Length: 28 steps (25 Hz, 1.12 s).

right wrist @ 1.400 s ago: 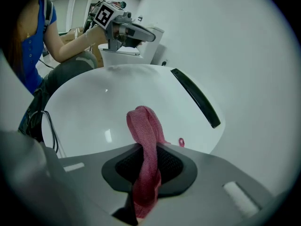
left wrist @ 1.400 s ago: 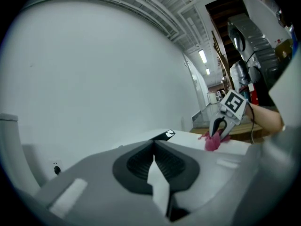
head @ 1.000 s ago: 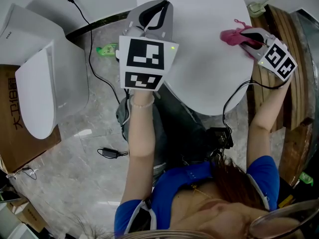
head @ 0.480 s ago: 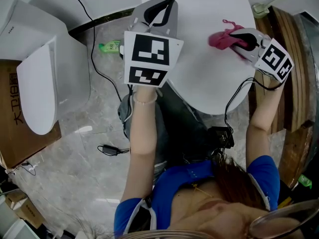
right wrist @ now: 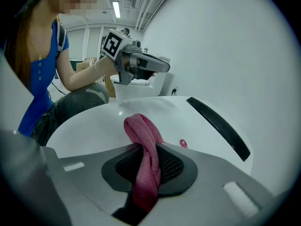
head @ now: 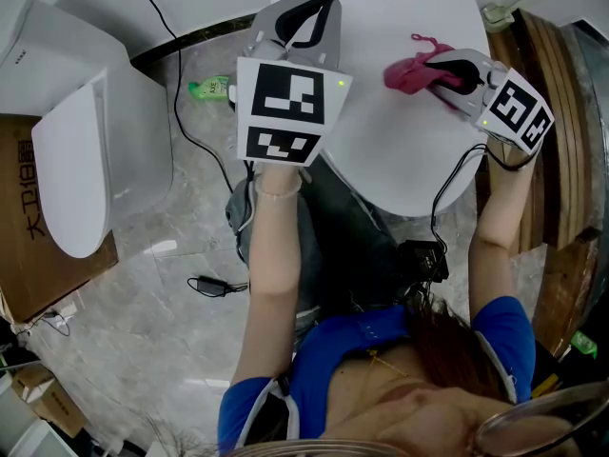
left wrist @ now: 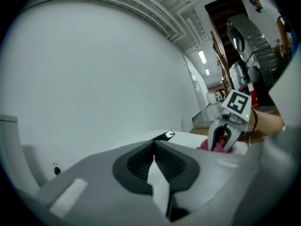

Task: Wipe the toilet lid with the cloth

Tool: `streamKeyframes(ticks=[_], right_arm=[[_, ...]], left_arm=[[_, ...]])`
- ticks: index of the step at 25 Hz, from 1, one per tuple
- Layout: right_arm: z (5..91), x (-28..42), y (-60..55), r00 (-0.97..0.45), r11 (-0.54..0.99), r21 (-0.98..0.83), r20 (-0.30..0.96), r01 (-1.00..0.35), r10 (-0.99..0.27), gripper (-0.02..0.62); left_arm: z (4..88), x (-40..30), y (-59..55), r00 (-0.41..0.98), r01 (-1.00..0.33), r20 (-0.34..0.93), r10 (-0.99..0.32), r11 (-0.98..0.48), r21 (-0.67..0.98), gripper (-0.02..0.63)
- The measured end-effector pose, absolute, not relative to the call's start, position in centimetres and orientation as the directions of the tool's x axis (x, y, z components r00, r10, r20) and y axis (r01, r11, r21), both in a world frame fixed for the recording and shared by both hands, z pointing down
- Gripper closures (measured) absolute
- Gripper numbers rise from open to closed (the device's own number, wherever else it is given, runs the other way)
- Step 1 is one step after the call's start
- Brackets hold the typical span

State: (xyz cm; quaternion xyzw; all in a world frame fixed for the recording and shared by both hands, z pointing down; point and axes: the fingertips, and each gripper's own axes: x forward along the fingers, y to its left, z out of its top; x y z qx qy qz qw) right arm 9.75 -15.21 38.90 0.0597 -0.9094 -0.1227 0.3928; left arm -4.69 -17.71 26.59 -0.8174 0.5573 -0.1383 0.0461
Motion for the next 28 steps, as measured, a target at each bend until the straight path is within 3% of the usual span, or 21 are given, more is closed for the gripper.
streamKeyframes(ticks=[28], right_arm=[[38.8,4.8,-13.4,-0.699,0.960,0.274,0.696,0.049,-0.163,0.525]], left_arm=[[26.0,-4.9,-17.2,0.350,-0.898,0.156,-0.924,-0.378,-0.225,0.603]])
